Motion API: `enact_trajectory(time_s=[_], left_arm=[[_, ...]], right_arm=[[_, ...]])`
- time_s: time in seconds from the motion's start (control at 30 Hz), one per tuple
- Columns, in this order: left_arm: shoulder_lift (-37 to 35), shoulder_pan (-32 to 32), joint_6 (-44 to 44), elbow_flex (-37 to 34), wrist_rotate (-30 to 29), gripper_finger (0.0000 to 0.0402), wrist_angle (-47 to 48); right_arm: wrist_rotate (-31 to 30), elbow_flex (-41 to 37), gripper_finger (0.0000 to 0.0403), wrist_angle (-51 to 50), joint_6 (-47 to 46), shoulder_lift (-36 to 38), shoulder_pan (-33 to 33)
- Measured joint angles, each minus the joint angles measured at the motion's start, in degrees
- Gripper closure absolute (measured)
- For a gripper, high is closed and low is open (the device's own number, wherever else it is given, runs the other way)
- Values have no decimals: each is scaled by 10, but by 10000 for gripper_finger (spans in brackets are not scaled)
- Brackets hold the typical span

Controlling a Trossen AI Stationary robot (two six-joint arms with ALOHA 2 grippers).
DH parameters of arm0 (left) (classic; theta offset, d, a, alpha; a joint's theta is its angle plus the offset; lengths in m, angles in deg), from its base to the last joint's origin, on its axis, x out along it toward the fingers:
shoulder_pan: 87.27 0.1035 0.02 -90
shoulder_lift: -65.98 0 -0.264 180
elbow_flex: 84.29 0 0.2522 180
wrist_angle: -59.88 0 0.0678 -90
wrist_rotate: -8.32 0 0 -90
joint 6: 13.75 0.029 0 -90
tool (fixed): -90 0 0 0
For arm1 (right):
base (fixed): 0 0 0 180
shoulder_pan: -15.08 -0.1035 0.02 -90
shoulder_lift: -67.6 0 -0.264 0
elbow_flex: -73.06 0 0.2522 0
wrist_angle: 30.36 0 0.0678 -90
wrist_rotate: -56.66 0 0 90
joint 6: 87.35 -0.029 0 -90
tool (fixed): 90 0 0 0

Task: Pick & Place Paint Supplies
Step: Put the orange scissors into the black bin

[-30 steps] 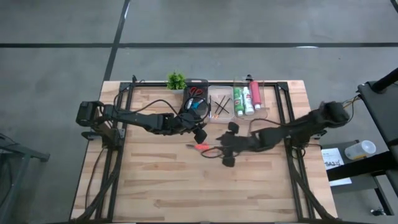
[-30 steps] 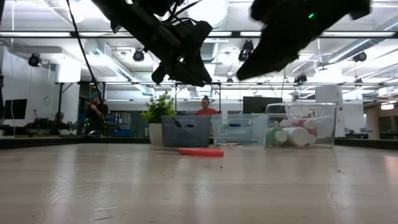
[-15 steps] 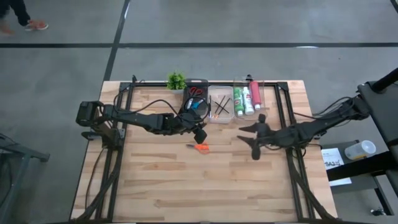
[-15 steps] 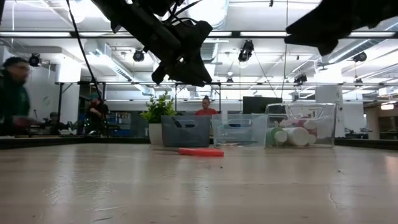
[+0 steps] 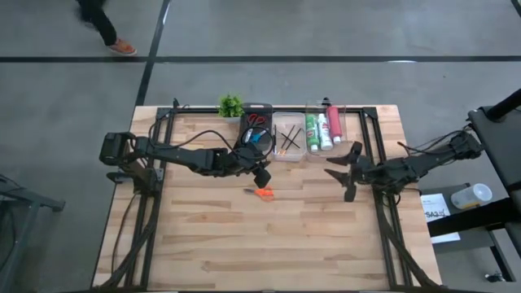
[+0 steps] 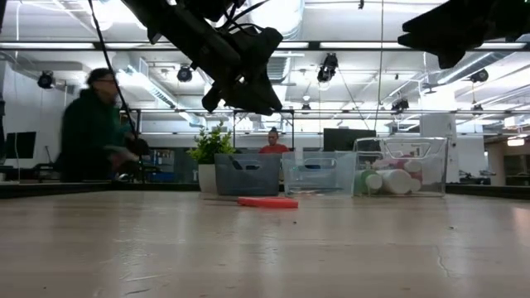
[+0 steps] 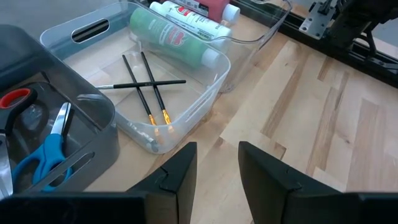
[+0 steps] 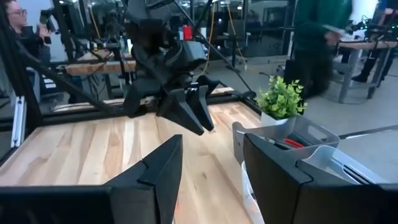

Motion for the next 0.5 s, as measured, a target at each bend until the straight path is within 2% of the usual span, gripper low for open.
enact_trajectory(time_s=[0.5], left_arm=[[0, 0, 0, 0, 0, 274, 0]], right_arm=[[1, -21, 235, 0, -2, 9, 0]])
